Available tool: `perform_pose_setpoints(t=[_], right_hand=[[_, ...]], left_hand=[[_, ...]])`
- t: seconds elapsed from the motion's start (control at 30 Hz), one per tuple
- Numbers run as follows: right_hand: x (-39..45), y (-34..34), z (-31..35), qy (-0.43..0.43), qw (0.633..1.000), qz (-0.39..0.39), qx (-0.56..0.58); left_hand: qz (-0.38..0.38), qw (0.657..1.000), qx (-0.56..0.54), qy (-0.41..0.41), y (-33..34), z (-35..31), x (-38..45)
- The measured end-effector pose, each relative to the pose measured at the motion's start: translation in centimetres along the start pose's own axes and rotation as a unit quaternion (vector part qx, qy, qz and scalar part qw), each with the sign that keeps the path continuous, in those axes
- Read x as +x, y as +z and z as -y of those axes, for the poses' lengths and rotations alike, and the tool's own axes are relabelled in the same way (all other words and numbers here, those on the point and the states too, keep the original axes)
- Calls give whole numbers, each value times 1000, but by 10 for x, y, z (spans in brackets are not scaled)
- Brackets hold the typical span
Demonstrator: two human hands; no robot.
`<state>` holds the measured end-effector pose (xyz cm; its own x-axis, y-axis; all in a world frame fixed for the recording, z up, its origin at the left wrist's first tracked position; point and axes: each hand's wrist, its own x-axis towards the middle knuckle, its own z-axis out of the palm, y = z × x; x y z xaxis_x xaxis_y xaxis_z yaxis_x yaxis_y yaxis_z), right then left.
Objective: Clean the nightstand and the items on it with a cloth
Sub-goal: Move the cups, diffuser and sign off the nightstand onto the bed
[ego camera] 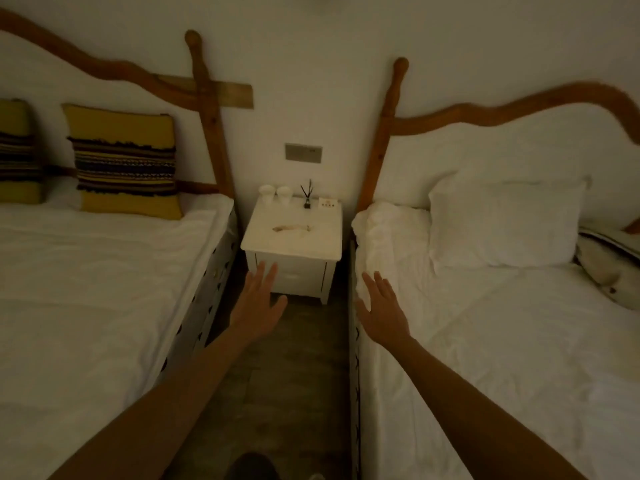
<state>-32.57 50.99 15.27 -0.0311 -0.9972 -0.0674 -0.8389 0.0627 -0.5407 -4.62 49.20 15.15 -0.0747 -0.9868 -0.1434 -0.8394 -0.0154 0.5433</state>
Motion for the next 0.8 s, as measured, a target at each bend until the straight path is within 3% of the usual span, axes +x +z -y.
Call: perform_pose_setpoints(t=[0.33,0.63,0.8], right_hand=[[248,41,18,-14,999,42,1],[425,58,23,67,995,66,15],[512,80,11,92,992,86,27]], left_hand=[[42,998,-33,-18,-13,33,233],[104,993,-28,-42,-32,49,433],[100,993,-51,-41,-8,54,512]])
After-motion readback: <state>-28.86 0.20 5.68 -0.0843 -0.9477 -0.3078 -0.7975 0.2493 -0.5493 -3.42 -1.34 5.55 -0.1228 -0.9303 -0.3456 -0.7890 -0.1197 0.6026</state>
